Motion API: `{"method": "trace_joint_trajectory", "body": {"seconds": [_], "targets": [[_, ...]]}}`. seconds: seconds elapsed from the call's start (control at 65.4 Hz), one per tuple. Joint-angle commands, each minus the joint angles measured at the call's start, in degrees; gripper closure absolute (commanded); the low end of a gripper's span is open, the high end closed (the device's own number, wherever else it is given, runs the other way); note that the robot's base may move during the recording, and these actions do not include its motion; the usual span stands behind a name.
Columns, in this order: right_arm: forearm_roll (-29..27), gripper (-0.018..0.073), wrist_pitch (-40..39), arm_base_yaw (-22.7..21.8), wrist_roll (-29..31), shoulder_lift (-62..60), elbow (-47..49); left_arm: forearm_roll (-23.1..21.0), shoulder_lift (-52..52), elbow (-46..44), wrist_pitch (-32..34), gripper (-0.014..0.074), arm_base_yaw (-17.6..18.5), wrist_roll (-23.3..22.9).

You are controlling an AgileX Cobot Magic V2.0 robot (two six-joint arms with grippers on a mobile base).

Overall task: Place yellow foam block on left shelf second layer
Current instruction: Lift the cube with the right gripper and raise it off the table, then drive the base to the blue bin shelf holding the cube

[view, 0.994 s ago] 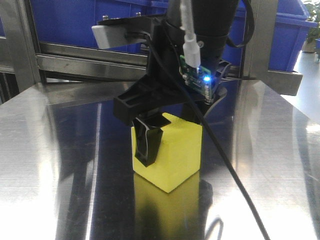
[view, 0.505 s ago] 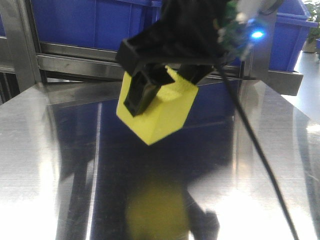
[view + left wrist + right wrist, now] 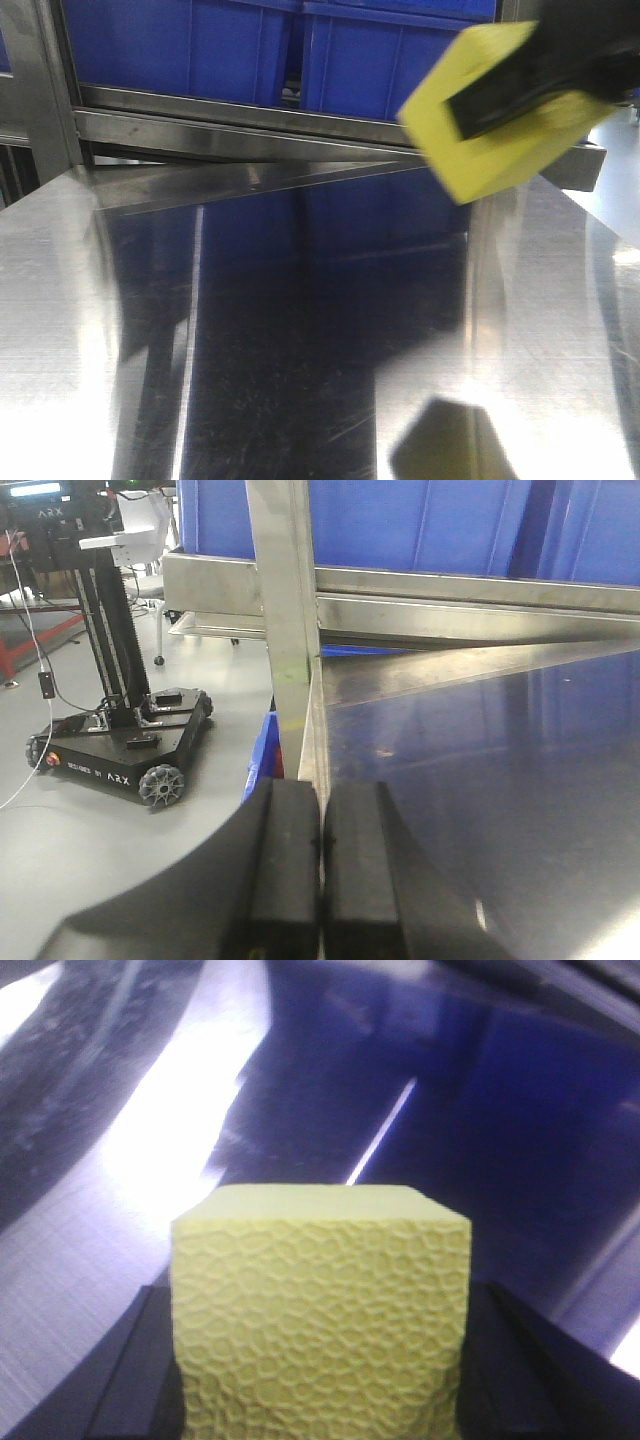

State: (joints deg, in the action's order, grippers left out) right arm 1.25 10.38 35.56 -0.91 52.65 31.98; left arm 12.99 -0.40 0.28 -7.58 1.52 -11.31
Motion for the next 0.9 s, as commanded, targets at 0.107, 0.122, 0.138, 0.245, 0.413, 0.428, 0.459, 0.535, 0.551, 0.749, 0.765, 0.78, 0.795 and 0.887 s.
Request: {"method": "trace_joint_trajectory", "body": {"seconds": [0.107, 0.122, 0.138, 0.245, 0.413, 0.428, 0.459, 0.535, 0.551, 0.749, 0.765, 0.78, 0.795, 0.887], "targets": [[1.1, 0.0455, -3.3, -6.4, 0.2, -16.4, -5.2, -0.2, -0.8, 1.5, 4.9, 0.046, 0.3, -0.2], [1.2, 0.0455, -3.2, -6.8, 0.2, -17.6, -5.6, -0.2, -0.8, 1.5, 4.9, 0.046, 0.3, -0.2], [1.4, 0.0455, -3.0, -7.2, 0.2, -18.7, -6.2, -0.2, -0.8, 1.5, 4.9, 0.046, 0.3, -0.2], [2.7, 0.0455, -1.1, -9.0, 0.2, -27.0, -8.6, -0.2, -0.8, 1.5, 4.9, 0.046, 0.3, -0.2], [3.8, 0.0455, 0.2, -9.1, 0.2, -37.6, -10.2, -0.2, -0.8, 1.5, 4.9, 0.046, 0.3, -0.2], [3.8, 0.0455, 0.3, -9.1, 0.2, -38.3, -10.2, -0.2, -0.8, 1.5, 4.9, 0.046, 0.3, -0.2], [3.8, 0.0455, 0.3, -9.1, 0.2, -39.7, -10.2, -0.2, -0.8, 1.5, 4.9, 0.046, 0.3, -0.2], [4.2, 0.0455, 0.1, -9.1, 0.2, -42.6, -10.2, -0.2, -0.8, 1.5, 4.9, 0.046, 0.3, -0.2], [4.4, 0.0455, -0.1, -9.1, 0.2, -42.9, -10.2, -0.2, -0.8, 1.5, 4.9, 0.046, 0.3, -0.2], [4.7, 0.0455, -0.7, -9.1, 0.2, -44.1, -10.2, -0.2, -0.8, 1.5, 4.9, 0.046, 0.3, -0.2], [4.7, 0.0455, -0.7, -9.1, 0.2, -44.1, -10.2, -0.2, -0.8, 1.5, 4.9, 0.0459, 0.3, -0.2], [4.7, 0.0455, -0.7, -9.1, 0.2, -44.1, -10.2, -0.2, -0.8, 1.5, 4.9, 0.046, 0.3, -0.2], [4.7, 0.0455, -0.7, -9.1, 0.2, -44.1, -10.2, -0.2, -0.8, 1.5, 4.9, 0.046, 0.3, -0.2], [4.7, 0.0455, -0.7, -9.1, 0.2, -44.1, -10.2, -0.2, -0.8, 1.5, 4.9, 0.046, 0.3, -0.2]]}}
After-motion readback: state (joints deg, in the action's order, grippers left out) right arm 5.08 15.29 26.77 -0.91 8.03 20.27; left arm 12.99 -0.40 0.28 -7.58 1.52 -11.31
